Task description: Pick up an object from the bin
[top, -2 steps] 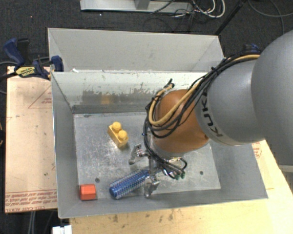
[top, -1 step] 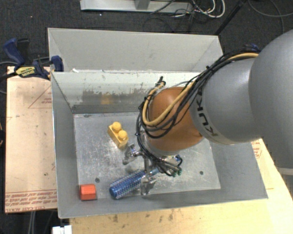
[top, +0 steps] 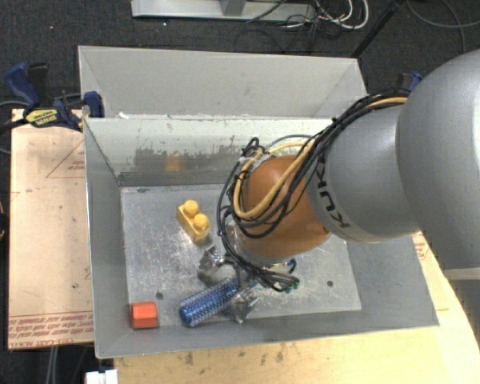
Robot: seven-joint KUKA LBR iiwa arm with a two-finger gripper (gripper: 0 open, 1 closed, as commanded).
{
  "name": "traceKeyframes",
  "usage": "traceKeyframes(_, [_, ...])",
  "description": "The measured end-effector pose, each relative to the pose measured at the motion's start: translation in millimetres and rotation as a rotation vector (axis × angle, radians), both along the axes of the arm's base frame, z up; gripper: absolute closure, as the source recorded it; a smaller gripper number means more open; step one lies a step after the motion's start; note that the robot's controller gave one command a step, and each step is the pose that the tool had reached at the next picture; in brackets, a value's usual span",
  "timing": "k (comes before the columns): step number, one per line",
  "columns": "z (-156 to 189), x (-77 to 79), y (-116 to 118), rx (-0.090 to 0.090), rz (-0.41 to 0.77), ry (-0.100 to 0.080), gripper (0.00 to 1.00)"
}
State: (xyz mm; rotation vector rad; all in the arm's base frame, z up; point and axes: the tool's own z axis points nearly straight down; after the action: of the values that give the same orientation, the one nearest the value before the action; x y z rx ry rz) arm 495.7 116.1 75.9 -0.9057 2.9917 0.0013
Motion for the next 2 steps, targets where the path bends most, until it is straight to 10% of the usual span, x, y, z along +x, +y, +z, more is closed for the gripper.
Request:
traceKeyframes(1, [1.9,1.9,0.9,-0.003,-0.002,0.009,0.00])
traceKeyframes(2, [3.9,3.5,2.0,-0.001,-0.002,0.004,1.00])
